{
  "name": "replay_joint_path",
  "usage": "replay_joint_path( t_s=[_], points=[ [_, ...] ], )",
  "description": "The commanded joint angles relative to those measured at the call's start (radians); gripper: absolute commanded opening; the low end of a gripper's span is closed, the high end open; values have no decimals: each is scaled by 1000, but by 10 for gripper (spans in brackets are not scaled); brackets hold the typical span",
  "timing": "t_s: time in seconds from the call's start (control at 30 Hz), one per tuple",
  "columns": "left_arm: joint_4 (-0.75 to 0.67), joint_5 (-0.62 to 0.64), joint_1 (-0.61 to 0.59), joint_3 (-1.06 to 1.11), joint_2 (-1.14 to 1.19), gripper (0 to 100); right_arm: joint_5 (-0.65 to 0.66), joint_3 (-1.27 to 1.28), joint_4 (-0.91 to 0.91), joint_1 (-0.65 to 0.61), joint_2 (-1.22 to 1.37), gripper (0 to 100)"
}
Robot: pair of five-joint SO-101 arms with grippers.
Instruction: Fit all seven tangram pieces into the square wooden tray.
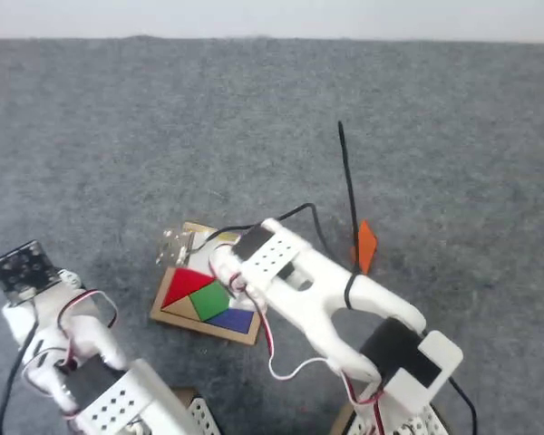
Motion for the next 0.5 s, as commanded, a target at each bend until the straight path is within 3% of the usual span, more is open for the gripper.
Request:
replay_joint_path(
  t_s=[0.0,0.27,0.47],
  points=[
    [-2,-14,6,-22,-14,15,12,-9,-1,-58,31,158],
    [-3,-15,5,-13,-14,15,14,-204,94,-71,206,154],
    [-3,-15,5,-13,-14,15,11,-313,134,-61,282,76]
  ],
)
